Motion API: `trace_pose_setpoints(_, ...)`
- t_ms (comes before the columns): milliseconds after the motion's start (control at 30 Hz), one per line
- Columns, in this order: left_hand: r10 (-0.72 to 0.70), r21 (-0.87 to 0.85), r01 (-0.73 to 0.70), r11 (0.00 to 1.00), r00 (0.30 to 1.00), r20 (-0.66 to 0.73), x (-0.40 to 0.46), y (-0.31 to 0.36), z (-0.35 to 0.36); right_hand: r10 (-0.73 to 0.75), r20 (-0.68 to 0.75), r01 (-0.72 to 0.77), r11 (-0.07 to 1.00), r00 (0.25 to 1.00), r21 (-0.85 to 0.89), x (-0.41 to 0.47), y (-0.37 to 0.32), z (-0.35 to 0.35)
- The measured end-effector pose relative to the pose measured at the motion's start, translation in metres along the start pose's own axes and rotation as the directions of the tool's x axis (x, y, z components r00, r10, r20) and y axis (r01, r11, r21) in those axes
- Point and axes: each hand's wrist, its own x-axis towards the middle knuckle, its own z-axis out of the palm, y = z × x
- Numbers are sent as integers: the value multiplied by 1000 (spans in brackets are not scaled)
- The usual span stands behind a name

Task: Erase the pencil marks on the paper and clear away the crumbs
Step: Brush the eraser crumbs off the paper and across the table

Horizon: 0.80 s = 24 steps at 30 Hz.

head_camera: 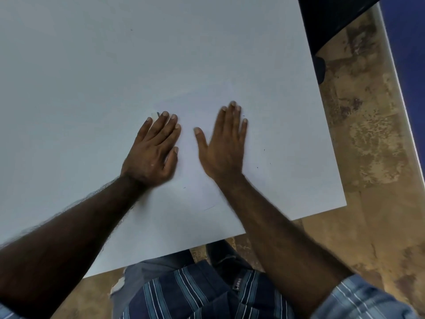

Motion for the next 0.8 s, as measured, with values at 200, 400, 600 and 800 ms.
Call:
trace_pose_setpoints(200,-8,-1,8,1000,1000,6,0,0,1,100,-3,-100,993,995,-65,-43,57,-14)
trace_pose_setpoints(400,6,-11,-6,1000,1000,1,1,-1,0,-313,5,310,944,950,111,-14,-17,-4)
trace_pose_setpoints(600,17,-25,-17,1000,1000,-16,0,-1,0,-302,90,305,952,949,-31,-11,-16,1)
trace_pose_setpoints(800,-1,-4,1,1000,1000,-9,1,1,2,11,3,-10,999,1000,-44,-48,57,-13)
